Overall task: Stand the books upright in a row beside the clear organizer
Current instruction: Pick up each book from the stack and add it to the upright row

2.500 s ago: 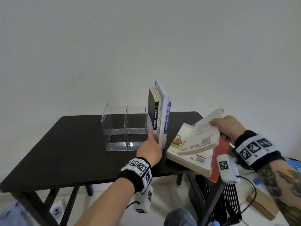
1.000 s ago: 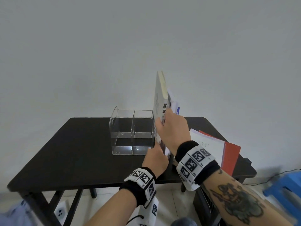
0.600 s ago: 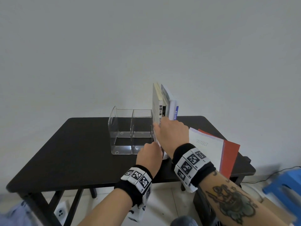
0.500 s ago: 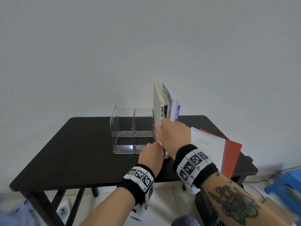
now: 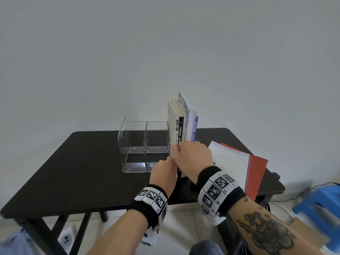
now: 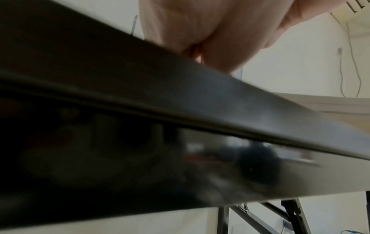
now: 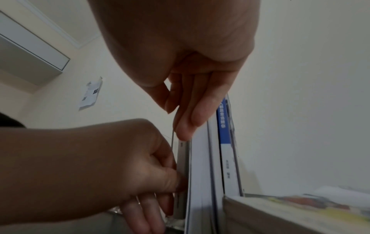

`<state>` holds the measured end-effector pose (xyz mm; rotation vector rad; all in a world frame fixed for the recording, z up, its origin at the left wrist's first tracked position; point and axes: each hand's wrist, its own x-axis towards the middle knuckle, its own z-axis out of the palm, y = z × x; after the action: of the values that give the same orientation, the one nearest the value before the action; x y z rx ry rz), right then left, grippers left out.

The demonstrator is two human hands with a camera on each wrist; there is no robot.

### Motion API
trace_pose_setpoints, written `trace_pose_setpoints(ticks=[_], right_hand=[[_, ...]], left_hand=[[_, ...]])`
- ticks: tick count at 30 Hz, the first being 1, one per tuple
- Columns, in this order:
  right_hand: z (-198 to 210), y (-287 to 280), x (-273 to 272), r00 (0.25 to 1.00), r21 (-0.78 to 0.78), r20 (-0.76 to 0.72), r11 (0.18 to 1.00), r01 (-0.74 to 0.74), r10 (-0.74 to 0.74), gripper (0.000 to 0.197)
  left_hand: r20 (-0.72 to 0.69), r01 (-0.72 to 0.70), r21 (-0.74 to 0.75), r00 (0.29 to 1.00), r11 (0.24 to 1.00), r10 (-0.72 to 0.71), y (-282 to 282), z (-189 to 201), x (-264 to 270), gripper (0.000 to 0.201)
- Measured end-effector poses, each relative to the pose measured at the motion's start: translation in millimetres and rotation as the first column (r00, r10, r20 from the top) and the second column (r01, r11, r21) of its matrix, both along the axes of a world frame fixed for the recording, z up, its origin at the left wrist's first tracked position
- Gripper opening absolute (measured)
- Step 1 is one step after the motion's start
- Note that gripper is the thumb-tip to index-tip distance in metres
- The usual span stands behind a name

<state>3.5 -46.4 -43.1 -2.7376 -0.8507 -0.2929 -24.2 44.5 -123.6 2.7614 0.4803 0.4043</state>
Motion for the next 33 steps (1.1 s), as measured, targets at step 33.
trace_pose_setpoints(ticks=[33], right_hand=[[-25.3,-154.4,104.0,0.791,-0.223,-0.419,0.895,0.385,-0.445,0.039]], left_hand=[[-0.056,-0.024,0.164,0.998,0.986,0.033,-1.2,-0.5,5.0,0.013]])
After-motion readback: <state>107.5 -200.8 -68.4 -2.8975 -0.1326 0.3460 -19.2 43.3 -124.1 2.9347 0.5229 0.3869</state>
